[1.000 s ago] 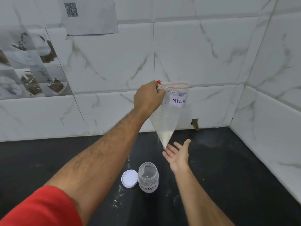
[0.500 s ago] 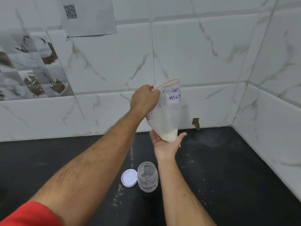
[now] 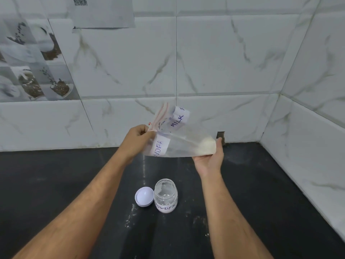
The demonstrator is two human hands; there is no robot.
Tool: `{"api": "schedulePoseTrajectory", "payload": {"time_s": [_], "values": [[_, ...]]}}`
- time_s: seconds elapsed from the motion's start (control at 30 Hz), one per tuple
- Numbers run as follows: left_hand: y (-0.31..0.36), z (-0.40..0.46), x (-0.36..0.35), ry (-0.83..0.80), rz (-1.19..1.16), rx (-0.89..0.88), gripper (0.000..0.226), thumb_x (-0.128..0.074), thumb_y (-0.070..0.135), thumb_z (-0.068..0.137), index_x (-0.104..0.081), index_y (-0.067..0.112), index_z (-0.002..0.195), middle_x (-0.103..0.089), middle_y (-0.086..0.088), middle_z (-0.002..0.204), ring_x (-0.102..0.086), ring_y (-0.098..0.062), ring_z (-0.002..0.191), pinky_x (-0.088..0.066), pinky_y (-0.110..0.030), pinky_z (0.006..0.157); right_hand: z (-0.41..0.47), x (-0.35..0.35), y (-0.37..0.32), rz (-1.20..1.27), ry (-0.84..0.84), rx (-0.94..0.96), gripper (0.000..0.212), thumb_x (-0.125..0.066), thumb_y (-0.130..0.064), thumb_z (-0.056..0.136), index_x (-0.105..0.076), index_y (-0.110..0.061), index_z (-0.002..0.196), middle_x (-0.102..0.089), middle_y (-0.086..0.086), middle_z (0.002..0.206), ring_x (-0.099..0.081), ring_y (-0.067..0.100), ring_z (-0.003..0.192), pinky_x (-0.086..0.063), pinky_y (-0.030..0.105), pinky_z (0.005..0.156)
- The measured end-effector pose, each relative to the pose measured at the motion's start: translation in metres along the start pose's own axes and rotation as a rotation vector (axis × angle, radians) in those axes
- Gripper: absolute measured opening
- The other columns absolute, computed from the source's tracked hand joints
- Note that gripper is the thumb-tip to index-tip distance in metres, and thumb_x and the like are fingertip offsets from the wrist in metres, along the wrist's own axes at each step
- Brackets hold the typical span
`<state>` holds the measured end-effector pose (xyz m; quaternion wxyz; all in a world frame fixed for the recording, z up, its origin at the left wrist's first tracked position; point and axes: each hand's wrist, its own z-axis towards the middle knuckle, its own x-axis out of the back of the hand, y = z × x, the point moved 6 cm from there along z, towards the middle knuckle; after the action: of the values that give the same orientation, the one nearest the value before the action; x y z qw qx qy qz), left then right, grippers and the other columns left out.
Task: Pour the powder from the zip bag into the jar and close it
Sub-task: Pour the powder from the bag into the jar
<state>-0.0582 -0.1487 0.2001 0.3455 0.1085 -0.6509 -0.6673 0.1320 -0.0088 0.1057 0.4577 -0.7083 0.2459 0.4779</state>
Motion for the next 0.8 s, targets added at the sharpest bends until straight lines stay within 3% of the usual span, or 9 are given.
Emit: {"api": "schedulePoseTrajectory", "payload": {"time_s": [0.17,0.3,0.37,0.5,0.57,0.67,0.8], "values": [[-0.055,-0.014,-0.012,-0.217,-0.038,0.147,0.015,-0.075,0.016,0.085,-0.066,0.004,0.088,-0.059,-0.009,0.077,-0.047,-0.009,0.055,-0.039,-0.014,0.048,-0.003,0.014,-0.018,-0.228,0.061,0.009,0.055,-0.051,-0.052,0.098,-0.063,-0.009,0.13,-0.074,0.011,0.116,-0.072,0.028,0.104,-0.056,0.043,0.087],[-0.086,-0.023,-0.018,-0.305,-0.068,0.225,0.022,-0.084,0.035,0.073,-0.075,0.017,0.082,-0.063,-0.012,0.084,-0.048,-0.022,0.075,-0.038,-0.029,0.062,-0.006,0.025,-0.025,-0.341,0.083,0.007,0.054,-0.051,-0.052,0.098,-0.064,-0.008,0.127,-0.073,0.012,0.119,-0.067,0.031,0.115,-0.052,0.047,0.099],[-0.094,-0.028,-0.023,-0.347,-0.072,0.238,0.019,-0.083,0.033,0.078,-0.073,0.017,0.083,-0.063,-0.011,0.085,-0.05,-0.022,0.079,-0.041,-0.031,0.068,-0.007,0.029,-0.028,-0.379,0.089,0.018,0.053,-0.051,-0.051,0.099,-0.064,-0.008,0.127,-0.072,0.012,0.121,-0.066,0.03,0.117,-0.051,0.047,0.101],[-0.108,-0.037,-0.034,-0.36,-0.045,0.219,0.016,-0.077,0.024,0.086,-0.07,0.013,0.077,-0.059,-0.01,0.078,-0.05,-0.019,0.075,-0.043,-0.03,0.07,-0.008,0.034,-0.034,-0.441,0.09,0.039,0.053,-0.053,-0.047,0.099,-0.062,-0.006,0.131,-0.07,0.013,0.126,-0.067,0.027,0.116,-0.051,0.043,0.102],[-0.117,-0.039,-0.039,-0.356,-0.041,0.228,0.019,-0.077,0.023,0.086,-0.072,0.006,0.078,-0.064,-0.012,0.076,-0.055,-0.017,0.07,-0.047,-0.034,0.07,-0.01,0.035,-0.038,-0.471,0.092,0.045,0.049,-0.052,-0.047,0.099,-0.065,-0.007,0.126,-0.072,0.012,0.122,-0.067,0.027,0.115,-0.051,0.043,0.102],[-0.127,-0.043,-0.045,-0.341,-0.039,0.229,0.032,-0.077,0.018,0.086,-0.064,-0.011,0.082,-0.056,-0.013,0.073,-0.047,-0.015,0.061,-0.044,-0.026,0.061,-0.012,0.035,-0.041,-0.515,0.089,0.055,0.042,-0.052,-0.046,0.1,-0.07,-0.01,0.114,-0.075,0.01,0.114,-0.069,0.026,0.112,-0.051,0.043,0.101],[-0.133,-0.043,-0.05,-0.299,-0.027,0.211,0.024,-0.078,0.014,0.084,-0.064,-0.003,0.073,-0.056,-0.013,0.067,-0.049,-0.018,0.064,-0.046,-0.032,0.066,-0.012,0.03,-0.044,-0.579,0.097,0.081,0.047,-0.057,-0.048,0.096,-0.069,-0.007,0.118,-0.072,0.013,0.121,-0.067,0.028,0.115,-0.047,0.046,0.107]]}}
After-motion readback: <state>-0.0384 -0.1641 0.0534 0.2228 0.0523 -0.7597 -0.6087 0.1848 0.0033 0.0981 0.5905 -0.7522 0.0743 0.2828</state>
